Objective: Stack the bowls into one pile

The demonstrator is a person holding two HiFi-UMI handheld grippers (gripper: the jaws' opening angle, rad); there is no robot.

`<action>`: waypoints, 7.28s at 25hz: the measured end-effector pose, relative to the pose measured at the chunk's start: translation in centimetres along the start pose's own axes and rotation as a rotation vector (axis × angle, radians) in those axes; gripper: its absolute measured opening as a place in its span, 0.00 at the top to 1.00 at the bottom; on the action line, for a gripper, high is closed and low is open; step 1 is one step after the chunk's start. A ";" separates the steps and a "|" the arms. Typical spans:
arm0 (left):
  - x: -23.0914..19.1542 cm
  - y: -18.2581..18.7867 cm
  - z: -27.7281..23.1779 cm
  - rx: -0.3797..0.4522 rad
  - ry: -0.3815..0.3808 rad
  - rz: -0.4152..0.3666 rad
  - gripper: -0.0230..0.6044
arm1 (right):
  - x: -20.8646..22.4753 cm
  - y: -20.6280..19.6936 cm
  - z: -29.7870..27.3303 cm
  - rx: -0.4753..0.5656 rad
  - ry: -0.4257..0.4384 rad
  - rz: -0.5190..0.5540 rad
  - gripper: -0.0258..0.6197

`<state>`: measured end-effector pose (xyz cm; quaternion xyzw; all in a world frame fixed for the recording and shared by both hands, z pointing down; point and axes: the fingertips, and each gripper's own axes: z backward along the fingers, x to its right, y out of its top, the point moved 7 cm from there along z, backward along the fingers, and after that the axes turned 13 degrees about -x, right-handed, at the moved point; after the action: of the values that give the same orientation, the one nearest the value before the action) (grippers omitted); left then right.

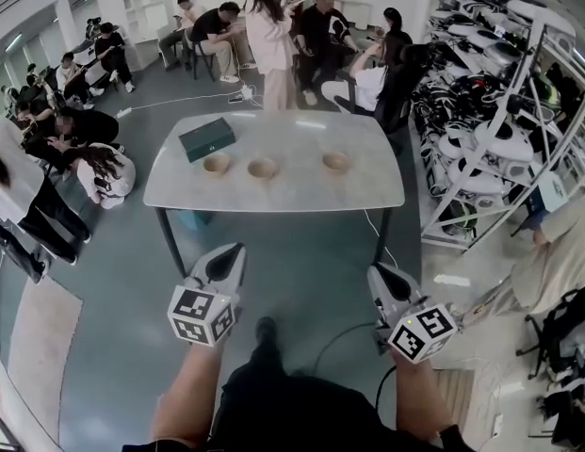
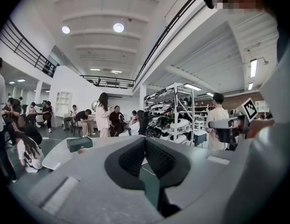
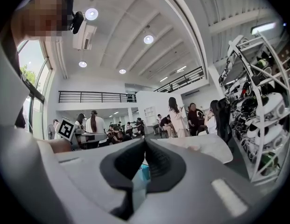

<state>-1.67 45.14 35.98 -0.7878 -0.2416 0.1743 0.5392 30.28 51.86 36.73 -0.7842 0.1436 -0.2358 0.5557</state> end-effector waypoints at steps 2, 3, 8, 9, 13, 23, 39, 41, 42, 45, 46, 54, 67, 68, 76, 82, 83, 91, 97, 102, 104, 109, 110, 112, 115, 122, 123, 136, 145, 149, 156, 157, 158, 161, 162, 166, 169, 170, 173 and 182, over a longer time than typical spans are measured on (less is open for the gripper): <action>-0.4 -0.1 -0.9 -0.005 -0.003 0.006 0.95 | 0.4 0.0 -0.7 -0.008 0.002 0.002 0.96; -0.7 -0.1 -1.3 -0.006 -0.003 0.008 0.95 | 0.7 0.1 -1.2 -0.011 0.001 0.002 0.96; -3.2 0.2 -4.1 -0.005 -0.008 0.024 0.95 | 2.2 0.9 -4.2 -0.024 -0.015 -0.006 0.96; -4.0 0.3 -4.7 -0.005 -0.010 0.026 0.95 | 2.5 1.1 -5.2 -0.027 -0.018 -0.008 0.96; -7.6 0.7 -7.9 -0.005 -0.022 0.031 0.95 | 3.6 2.1 -9.6 -0.042 -0.025 -0.011 0.96; -19.7 3.3 -16.6 -0.020 -0.040 0.031 0.95 | 5.7 6.4 -23.8 -0.107 -0.033 -0.012 0.96; -35.0 5.0 -24.1 -0.043 -0.065 0.049 0.95 | 6.5 11.0 -40.5 -0.183 -0.063 0.023 0.96; -35.5 5.0 -25.1 -0.052 -0.074 0.050 0.95 | 7.1 11.2 -41.6 -0.189 -0.065 0.019 0.96; -35.7 5.1 -25.7 -0.055 -0.077 0.052 0.95 | 7.6 11.3 -42.0 -0.190 -0.066 0.018 0.96; -35.9 5.6 -27.4 -0.064 -0.078 0.046 0.95 | 9.3 11.5 -43.2 -0.191 -0.062 0.015 0.96; -36.0 5.9 -28.0 -0.067 -0.076 0.042 0.95 | 10.0 11.6 -43.7 -0.190 -0.058 0.013 0.96; -36.8 8.9 -34.9 -0.085 -0.040 0.033 0.95 | 17.5 13.0 -48.3 -0.200 -0.021 0.020 0.93; -35.4 11.5 -44.4 -0.126 0.042 0.075 0.95 | 30.0 11.1 -54.2 -0.404 0.070 0.077 0.73; -35.5 11.4 -44.7 -0.130 0.042 0.076 0.95 | 30.6 10.6 -54.7 -0.430 0.067 0.087 0.71; -36.5 10.6 -47.8 -0.158 -0.011 0.087 0.95 | 33.4 7.7 -57.5 -0.628 -0.010 0.154 0.62; -36.3 9.1 -49.2 -0.191 -0.056 0.093 0.95 | 34.4 4.5 -58.6 -0.769 -0.026 0.178 0.59; -36.4 8.8 -49.5 -0.198 -0.061 0.095 0.95 | 34.6 4.0 -58.9 -0.787 -0.027 0.186 0.59; -36.7 6.8 -51.8 -0.250 -0.080 0.104 0.95 | 37.7 0.2 -61.6 -0.907 -0.045 0.235 0.59; -36.7 6.3 -53.2 -0.273 -0.084 0.111 0.95 | 39.7 -2.5 -63.0 -1.001 -0.043 0.315 0.62; -36.6 6.7 -53.6 -0.284 -0.079 0.112 0.95 | 40.0 -3.6 -63.5 -1.083 -0.024 0.325 0.62; -36.6 6.7 -53.6 -0.286 -0.076 0.113 0.95 | 40.3 -4.2 -63.6 -1.101 -0.032 0.351 0.68; -36.6 6.7 -53.3 -0.286 -0.060 0.117 0.95 | 40.8 -4.4 -63.6 -1.136 -0.044 0.410 0.79; -36.5 6.7 -53.2 -0.285 -0.056 0.117 0.95 | 40.9 -4.4 -63.5 -1.135 -0.045 0.417 0.82; -36.2 6.8 -52.9 -0.282 -0.047 0.118 0.95 | 40.9 -4.3 -63.2 -1.131 -0.046 0.429 0.87; -36.0 6.8 -52.2 -0.274 -0.027 0.116 0.95 | 40.8 -3.5 -63.0 -1.115 -0.054 0.449 0.92; -34.8 7.3 -50.5 -0.257 0.030 0.117 0.95 | 41.1 -0.6 -61.9 -0.997 -0.048 0.385 0.93; -34.7 7.4 -50.1 -0.254 0.037 0.119 0.95 | 41.0 -0.1 -61.7 -0.983 -0.048 0.384 0.93; -38.8 7.2 -43.7 -0.200 0.070 0.124 0.95 | 33.8 5.1 -62.8 -0.849 -0.070 0.431 0.93; -47.3 4.5 -36.5 -0.189 0.046 0.121 0.95 | 20.0 6.2 -67.1 -0.839 -0.068 0.495 0.93; -50.6 3.3 -33.7 -0.178 0.028 0.122 0.95 | 14.6 6.5 -69.0 -0.819 -0.069 0.518 0.93; -54.4 1.4 -30.3 -0.188 -0.031 0.119 0.95 | 6.9 6.3 -70.8 -0.825 -0.079 0.574 0.93; -54.6 1.3 -30.2 -0.189 -0.035 0.119 0.95 | 6.3 6.2 -70.9 -0.830 -0.078 0.586 0.93; -54.7 1.3 -30.1 -0.189 -0.038 0.121 0.95 | 6.0 6.2 -70.9 -0.838 -0.076 0.593 0.93; -54.6 1.6 -30.4 -0.188 -0.050 0.126 0.95 | 5.3 5.9 -70.9 -0.862 -0.065 0.617 0.93; -54.6 1.6 -30.6 -0.186 -0.055 0.126 0.95 | 5.2 5.7 -71.0 -0.870 -0.062 0.629 0.93; -54.7 1.6 -31.6 -0.185 -0.068 0.120 0.95 | 5.1 4.5 -72.0 -0.898 -0.045 0.681 0.93; -54.7 2.0 -32.4 -0.190 -0.071 0.118 0.95 | 5.4 4.0 -72.6 -0.917 -0.025 0.704 0.93; -54.6 2.0 -32.8 -0.192 -0.072 0.115 0.95 | 5.7 3.7 -72.8 -0.923 -0.020 0.711 0.93; -54.4 1.7 -34.0 -0.199 -0.066 0.122 0.95 | 6.7 2.5 -73.4 -0.947 0.001 0.730 0.93; -54.8 0.1 -35.5 -0.238 -0.052 0.155 0.95 | 7.8 -0.7 -76.0 -1.031 0.077 0.770 0.93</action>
<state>-27.73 -13.24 49.34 -0.8576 -0.2128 0.2057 0.4207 -3.39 -12.75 59.61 -0.8339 0.5294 0.0520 0.1468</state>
